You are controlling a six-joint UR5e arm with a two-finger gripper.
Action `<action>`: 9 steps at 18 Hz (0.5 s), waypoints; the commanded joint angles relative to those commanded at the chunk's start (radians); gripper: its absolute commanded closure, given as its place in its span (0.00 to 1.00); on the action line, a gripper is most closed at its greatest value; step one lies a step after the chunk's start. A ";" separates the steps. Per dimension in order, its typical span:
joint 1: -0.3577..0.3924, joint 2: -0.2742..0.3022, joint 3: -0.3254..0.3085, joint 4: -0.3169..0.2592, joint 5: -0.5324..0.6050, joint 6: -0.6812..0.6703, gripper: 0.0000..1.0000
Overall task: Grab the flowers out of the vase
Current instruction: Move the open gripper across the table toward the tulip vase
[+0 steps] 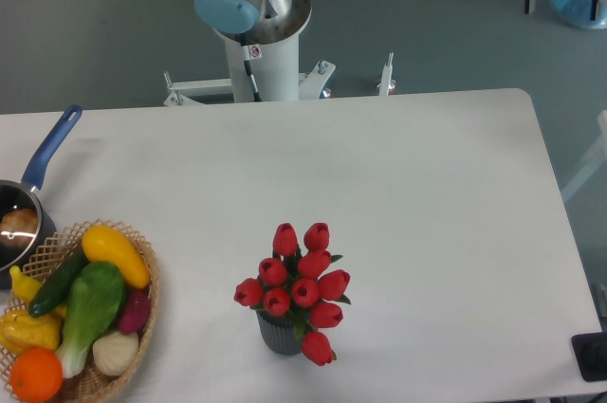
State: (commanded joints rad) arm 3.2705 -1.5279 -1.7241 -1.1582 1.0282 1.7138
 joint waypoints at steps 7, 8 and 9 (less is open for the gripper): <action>-0.031 0.014 -0.052 0.015 -0.109 -0.157 0.00; -0.038 0.009 -0.054 0.023 -0.112 -0.155 0.00; -0.057 0.003 -0.054 0.021 -0.117 -0.155 0.00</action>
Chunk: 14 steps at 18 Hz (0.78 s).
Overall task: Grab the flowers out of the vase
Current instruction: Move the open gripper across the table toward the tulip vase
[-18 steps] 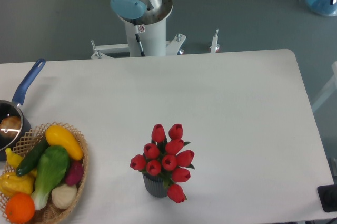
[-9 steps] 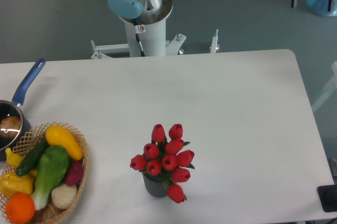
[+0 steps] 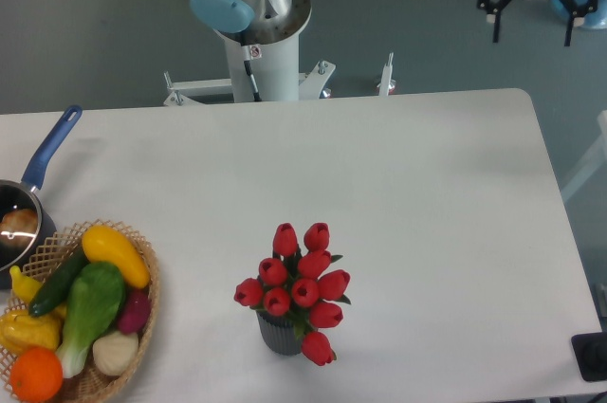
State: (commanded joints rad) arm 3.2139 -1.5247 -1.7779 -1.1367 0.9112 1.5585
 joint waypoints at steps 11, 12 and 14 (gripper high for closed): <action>-0.244 -0.035 -0.002 0.002 -0.011 -0.103 0.00; -0.252 -0.035 -0.002 -0.006 -0.012 -0.103 0.00; -0.273 -0.028 -0.008 -0.026 -0.009 -0.107 0.00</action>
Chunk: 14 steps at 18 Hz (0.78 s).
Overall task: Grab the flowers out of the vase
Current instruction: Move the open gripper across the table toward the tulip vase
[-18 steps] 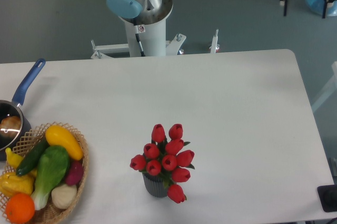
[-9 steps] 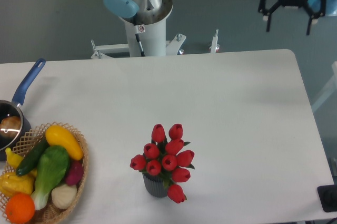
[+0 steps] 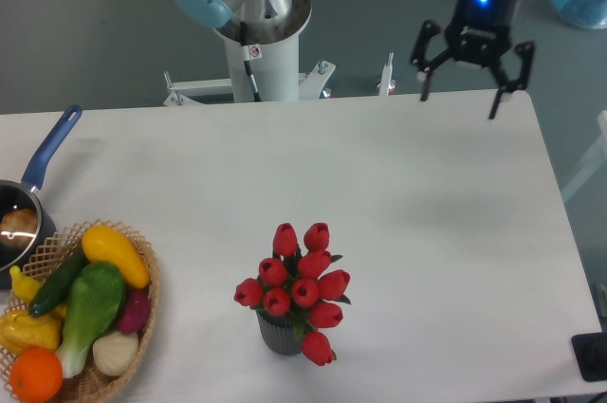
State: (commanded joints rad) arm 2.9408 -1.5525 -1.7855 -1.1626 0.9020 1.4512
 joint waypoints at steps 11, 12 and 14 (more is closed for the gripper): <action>-0.075 0.034 -0.123 0.015 -0.110 -0.061 0.00; -0.077 0.014 -0.121 0.030 -0.120 -0.058 0.00; -0.080 -0.021 -0.112 0.073 -0.118 -0.054 0.00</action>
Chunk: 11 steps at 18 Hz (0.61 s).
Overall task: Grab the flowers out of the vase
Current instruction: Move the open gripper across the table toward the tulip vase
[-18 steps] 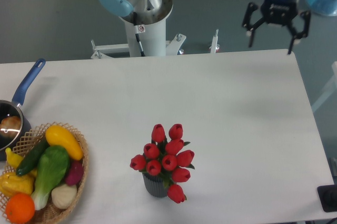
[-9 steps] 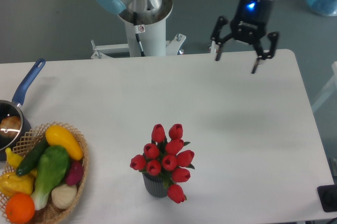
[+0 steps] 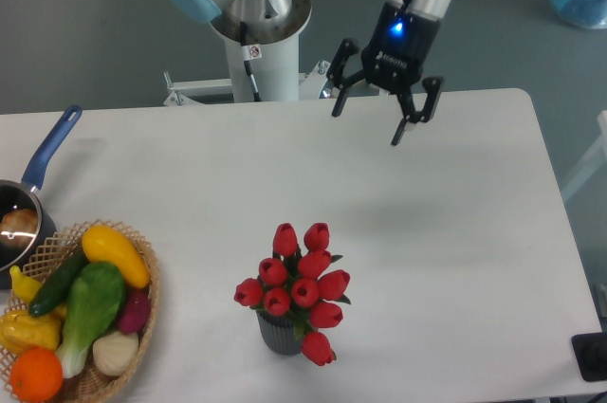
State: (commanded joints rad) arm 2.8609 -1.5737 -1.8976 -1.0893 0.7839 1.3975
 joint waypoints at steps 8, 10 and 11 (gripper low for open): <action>-0.070 -0.149 0.015 0.144 -0.009 -0.015 0.00; -0.078 -0.169 0.031 0.157 -0.021 -0.050 0.00; -0.084 -0.187 0.038 0.163 -0.047 -0.070 0.00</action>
State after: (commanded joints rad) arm 2.7766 -1.7608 -1.8593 -0.9266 0.7366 1.3271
